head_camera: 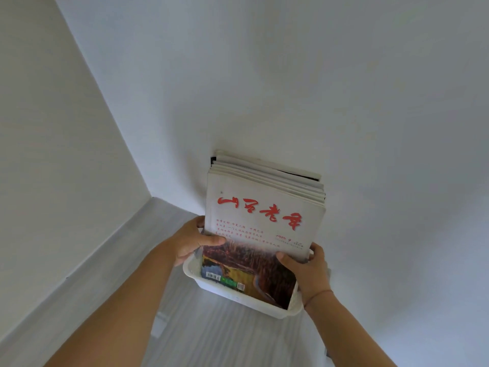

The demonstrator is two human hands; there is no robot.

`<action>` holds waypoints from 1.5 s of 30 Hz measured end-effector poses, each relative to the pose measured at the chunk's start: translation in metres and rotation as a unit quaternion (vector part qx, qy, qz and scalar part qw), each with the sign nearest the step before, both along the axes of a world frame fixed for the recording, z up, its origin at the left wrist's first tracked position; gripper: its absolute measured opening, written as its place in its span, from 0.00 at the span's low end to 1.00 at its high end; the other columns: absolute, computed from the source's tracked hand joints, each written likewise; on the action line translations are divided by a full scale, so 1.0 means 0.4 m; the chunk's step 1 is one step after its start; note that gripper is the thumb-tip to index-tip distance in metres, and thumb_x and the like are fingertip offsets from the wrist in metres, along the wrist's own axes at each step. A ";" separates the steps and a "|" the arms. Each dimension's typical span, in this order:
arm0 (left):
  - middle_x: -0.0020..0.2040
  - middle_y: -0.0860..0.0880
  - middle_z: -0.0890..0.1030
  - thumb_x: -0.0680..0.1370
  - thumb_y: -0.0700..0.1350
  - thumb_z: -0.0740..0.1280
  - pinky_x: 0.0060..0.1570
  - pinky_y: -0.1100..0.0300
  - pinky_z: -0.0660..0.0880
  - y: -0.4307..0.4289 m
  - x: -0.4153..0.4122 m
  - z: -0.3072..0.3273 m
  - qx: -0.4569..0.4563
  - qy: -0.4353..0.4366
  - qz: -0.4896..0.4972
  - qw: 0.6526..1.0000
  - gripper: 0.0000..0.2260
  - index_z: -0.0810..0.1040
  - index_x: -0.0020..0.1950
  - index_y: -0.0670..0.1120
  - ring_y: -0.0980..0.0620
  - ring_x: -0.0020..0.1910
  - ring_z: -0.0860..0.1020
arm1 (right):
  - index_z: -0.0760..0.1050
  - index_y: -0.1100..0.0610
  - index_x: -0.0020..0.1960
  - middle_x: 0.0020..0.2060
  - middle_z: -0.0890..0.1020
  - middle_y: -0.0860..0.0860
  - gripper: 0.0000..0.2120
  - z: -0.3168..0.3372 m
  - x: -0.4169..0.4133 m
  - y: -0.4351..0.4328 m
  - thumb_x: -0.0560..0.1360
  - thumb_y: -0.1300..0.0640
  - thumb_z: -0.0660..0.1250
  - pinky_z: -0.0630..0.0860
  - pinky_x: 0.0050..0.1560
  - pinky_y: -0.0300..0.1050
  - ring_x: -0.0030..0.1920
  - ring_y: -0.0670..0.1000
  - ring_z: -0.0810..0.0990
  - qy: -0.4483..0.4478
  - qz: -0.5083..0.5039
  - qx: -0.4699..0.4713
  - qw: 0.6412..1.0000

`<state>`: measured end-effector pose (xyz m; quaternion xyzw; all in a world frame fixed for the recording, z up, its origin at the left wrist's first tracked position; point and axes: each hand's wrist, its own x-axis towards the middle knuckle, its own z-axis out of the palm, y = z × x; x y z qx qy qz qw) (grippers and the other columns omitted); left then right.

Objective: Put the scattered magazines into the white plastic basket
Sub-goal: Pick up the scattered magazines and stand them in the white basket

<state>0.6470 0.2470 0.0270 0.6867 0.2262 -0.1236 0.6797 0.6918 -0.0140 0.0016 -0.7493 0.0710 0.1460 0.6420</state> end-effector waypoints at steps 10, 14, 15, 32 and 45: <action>0.61 0.45 0.78 0.63 0.38 0.78 0.62 0.37 0.70 -0.024 0.002 0.002 0.023 -0.006 0.015 1.000 0.38 0.65 0.69 0.51 0.40 0.61 0.75 | 0.61 0.51 0.64 0.60 0.74 0.55 0.33 -0.016 0.011 -0.023 0.66 0.54 0.76 0.74 0.60 0.61 0.59 0.59 0.75 0.024 0.012 -0.008 1.000; 0.54 0.53 0.79 0.64 0.45 0.78 0.54 0.51 0.73 -0.055 -0.038 -0.002 0.096 0.022 0.009 0.995 0.34 0.66 0.65 0.52 0.47 0.59 0.76 | 0.58 0.54 0.72 0.64 0.73 0.55 0.38 -0.032 -0.019 -0.029 0.68 0.51 0.73 0.72 0.61 0.58 0.61 0.59 0.74 0.040 0.002 -0.016 0.999; 0.56 0.53 0.78 0.65 0.46 0.77 0.57 0.48 0.72 -0.059 -0.053 -0.011 0.105 0.028 0.015 0.994 0.32 0.66 0.65 0.53 0.47 0.59 0.76 | 0.61 0.55 0.70 0.64 0.73 0.55 0.35 -0.037 -0.032 -0.023 0.69 0.50 0.72 0.73 0.60 0.56 0.60 0.58 0.74 0.045 0.005 -0.001 0.999; 0.59 0.46 0.81 0.72 0.59 0.67 0.63 0.36 0.69 -0.066 -0.034 -0.014 0.110 -0.033 0.155 0.981 0.25 0.73 0.65 0.50 0.41 0.58 0.78 | 0.66 0.52 0.63 0.55 0.75 0.50 0.25 -0.046 -0.044 0.058 0.72 0.43 0.66 0.74 0.62 0.55 0.58 0.55 0.74 0.048 -0.074 0.023 0.996; 0.69 0.45 0.73 0.71 0.58 0.68 0.69 0.39 0.62 -0.073 -0.047 -0.017 0.122 -0.029 0.130 0.983 0.29 0.68 0.69 0.50 0.42 0.67 0.71 | 0.61 0.56 0.68 0.66 0.72 0.57 0.30 -0.007 -0.018 0.018 0.73 0.44 0.65 0.71 0.65 0.60 0.65 0.60 0.71 0.080 0.026 -0.005 0.996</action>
